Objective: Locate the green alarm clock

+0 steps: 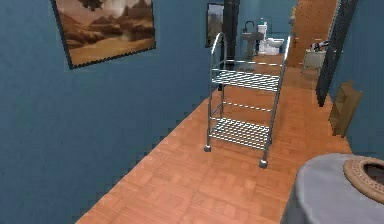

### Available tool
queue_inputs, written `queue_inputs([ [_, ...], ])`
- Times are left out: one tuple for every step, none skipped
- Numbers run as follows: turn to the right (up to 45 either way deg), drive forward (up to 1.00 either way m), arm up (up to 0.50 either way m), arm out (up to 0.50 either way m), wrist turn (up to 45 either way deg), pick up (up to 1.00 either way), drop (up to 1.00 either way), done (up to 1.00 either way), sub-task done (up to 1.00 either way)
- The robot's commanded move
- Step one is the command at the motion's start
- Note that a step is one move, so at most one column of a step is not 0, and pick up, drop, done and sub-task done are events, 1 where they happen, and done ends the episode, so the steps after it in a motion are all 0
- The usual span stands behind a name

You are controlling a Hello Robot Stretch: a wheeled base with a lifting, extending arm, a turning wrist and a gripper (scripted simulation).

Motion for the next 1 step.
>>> queue_inputs([
  [0.0,0.2,0.0,0.0,0.0,0.0,0.0,0.0,0.0],
])
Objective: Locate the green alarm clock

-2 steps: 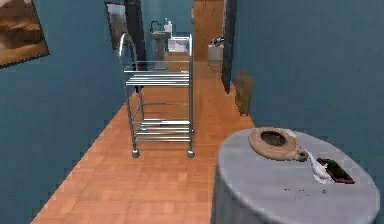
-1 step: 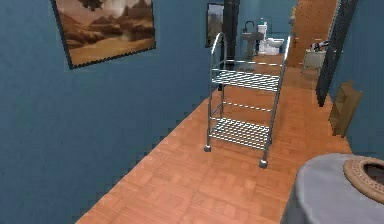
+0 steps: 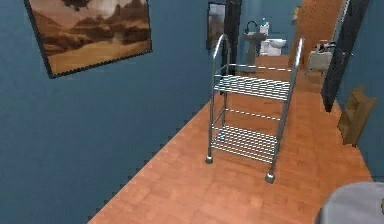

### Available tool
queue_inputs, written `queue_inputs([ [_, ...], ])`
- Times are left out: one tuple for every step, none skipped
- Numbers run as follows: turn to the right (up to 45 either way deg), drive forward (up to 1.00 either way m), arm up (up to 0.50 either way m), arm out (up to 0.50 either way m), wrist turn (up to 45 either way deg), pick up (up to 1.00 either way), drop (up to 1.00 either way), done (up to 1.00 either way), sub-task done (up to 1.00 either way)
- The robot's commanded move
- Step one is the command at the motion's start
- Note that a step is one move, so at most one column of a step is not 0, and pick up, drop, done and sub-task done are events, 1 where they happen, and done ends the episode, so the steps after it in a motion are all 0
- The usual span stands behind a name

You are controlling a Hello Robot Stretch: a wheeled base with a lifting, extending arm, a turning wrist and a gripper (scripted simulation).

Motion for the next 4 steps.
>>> queue_inputs([
  [0.0,0.3,0.0,0.0,0.0,0.0,0.0,0.0,0.0],
  [21.0,0.0,0.0,0.0,0.0,0.0,0.0,0.0,0.0],
  [0.0,0.6,0.0,0.0,0.0,0.0,0.0,0.0,0.0],
  [45.0,0.0,0.0,0.0,0.0,0.0,0.0,0.0,0.0],
])
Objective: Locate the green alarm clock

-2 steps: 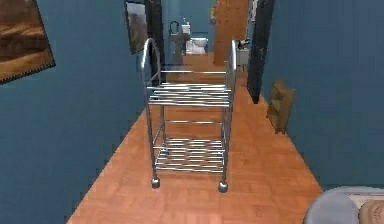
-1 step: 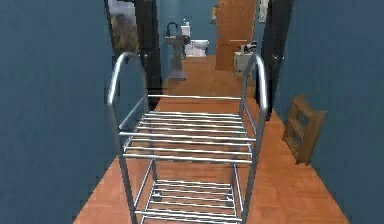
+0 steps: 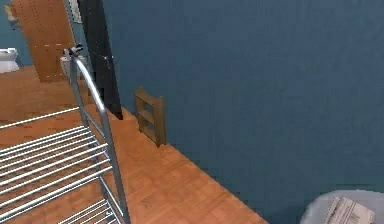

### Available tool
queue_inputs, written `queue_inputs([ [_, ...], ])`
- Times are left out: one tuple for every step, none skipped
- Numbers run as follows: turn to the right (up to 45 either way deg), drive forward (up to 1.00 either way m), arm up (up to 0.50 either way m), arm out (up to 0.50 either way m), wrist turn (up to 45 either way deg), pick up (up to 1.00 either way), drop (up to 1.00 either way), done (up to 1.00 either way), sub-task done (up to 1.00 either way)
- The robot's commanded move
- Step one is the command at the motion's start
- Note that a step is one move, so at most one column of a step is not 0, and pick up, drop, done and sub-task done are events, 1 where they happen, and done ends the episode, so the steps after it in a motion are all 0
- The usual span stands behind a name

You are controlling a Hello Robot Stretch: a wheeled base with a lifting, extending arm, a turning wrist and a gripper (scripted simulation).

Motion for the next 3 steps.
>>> queue_inputs([
  [12.0,0.0,0.0,0.0,0.0,0.0,0.0,0.0,0.0],
  [0.0,0.75,0.0,0.0,0.0,0.0,0.0,0.0,0.0],
  [-45.0,0.0,0.0,0.0,0.0,0.0,0.0,0.0,0.0],
])
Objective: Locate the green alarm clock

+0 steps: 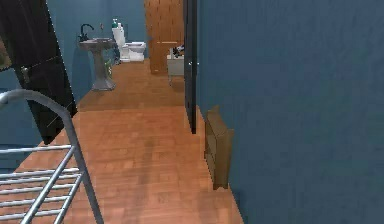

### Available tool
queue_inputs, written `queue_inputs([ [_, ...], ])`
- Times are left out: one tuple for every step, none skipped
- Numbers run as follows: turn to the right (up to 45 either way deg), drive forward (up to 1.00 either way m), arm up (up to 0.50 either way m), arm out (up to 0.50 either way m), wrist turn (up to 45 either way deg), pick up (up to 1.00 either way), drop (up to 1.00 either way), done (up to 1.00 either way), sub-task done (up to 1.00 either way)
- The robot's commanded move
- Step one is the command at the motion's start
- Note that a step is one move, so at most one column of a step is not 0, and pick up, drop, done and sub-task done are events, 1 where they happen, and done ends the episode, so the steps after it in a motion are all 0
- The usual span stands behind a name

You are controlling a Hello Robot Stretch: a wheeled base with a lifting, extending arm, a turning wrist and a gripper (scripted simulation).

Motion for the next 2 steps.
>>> queue_inputs([
  [-12.0,0.0,0.0,0.0,0.0,0.0,0.0,0.0,0.0],
  [0.0,0.9,0.0,0.0,0.0,0.0,0.0,0.0,0.0],
])
